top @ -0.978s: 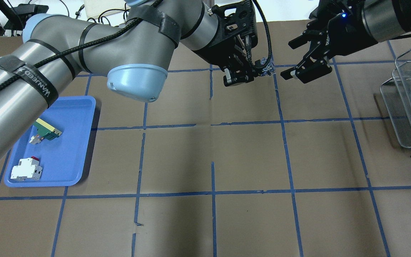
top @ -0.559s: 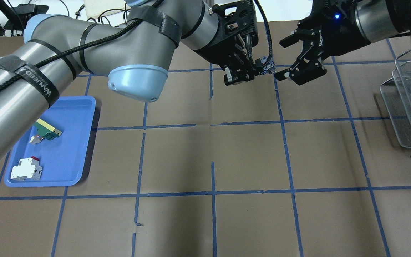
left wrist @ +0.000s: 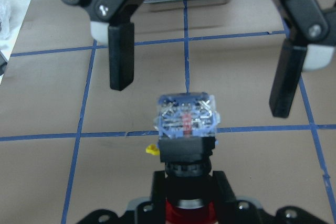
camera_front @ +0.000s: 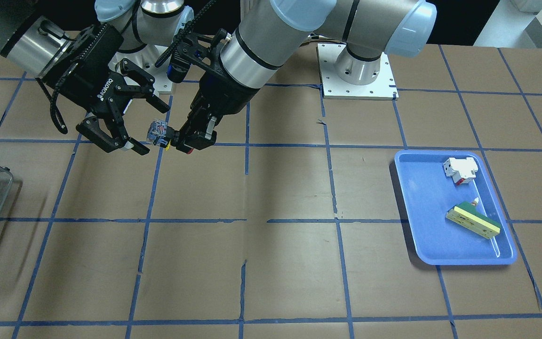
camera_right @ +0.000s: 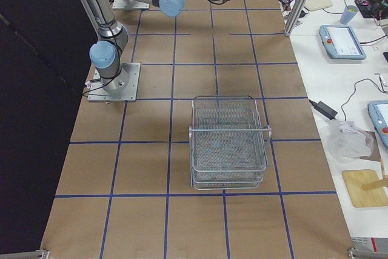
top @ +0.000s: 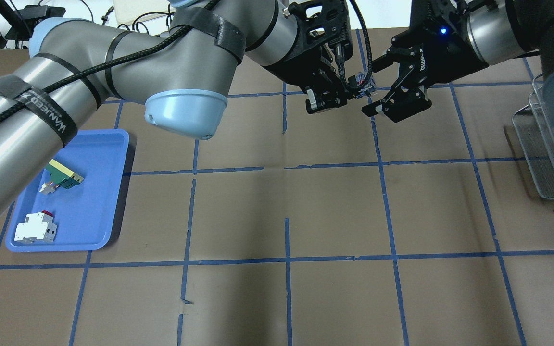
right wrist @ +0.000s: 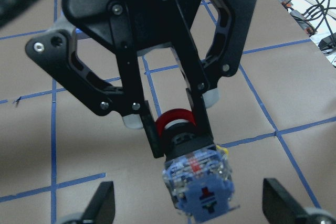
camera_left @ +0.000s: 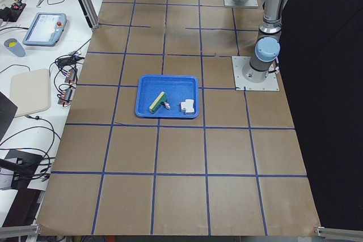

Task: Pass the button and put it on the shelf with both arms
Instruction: 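Close the right gripper on the button's switch block beside the left gripper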

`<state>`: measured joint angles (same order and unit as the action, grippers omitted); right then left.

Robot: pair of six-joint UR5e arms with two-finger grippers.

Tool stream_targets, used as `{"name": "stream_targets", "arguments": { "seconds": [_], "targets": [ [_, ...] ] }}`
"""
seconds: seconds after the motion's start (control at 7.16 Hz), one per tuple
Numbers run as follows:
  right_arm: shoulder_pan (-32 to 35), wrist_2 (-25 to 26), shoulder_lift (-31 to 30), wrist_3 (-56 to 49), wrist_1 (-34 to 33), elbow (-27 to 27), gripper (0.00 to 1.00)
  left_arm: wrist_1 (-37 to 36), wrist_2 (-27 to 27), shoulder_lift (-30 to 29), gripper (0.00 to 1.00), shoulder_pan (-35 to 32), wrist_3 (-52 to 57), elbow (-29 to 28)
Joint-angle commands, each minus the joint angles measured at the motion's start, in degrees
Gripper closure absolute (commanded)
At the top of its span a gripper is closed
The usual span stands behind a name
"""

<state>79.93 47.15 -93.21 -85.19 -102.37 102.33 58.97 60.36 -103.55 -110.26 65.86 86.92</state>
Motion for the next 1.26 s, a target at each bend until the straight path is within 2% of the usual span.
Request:
{"name": "stream_targets", "arguments": {
  "seconds": [0.0, 0.42, 0.56, 0.7, 0.84, 0.98, 1.12],
  "targets": [
    [0.1, -0.4, -0.2, -0.1, -0.5, 0.5, 0.0, 0.0, 0.2, 0.0, 1.0, -0.4, -0.3, 0.1],
    [0.1, -1.4, -0.3, 0.0, -0.6, 0.6, 0.0, -0.1, 0.3, -0.2, 1.0, -0.4, -0.4, 0.0],
    [0.1, -1.4, -0.2, 0.0, -0.5, 0.6, 0.06, -0.1, 0.3, -0.1, 1.0, -0.4, -0.4, 0.0],
    [0.1, -1.3, -0.2, 0.0, -0.5, 0.6, 0.32, -0.1, 0.2, 0.1, 1.0, -0.4, -0.4, 0.0],
    [0.1, -1.3, -0.3, -0.1, -0.5, 0.5, 0.67, -0.1, 0.1, 0.4, 1.0, -0.4, -0.4, 0.1],
    [0.1, -1.3, -0.3, -0.1, -0.5, 0.4, 0.96, -0.1, 0.1, 0.4, 1.0, -0.4, -0.3, 0.1],
    [0.1, -1.2, -0.3, -0.1, -0.6, 0.4, 1.0, -0.4, 0.1, 0.4, 1.0, -0.4, -0.3, 0.1]
  ]
}}
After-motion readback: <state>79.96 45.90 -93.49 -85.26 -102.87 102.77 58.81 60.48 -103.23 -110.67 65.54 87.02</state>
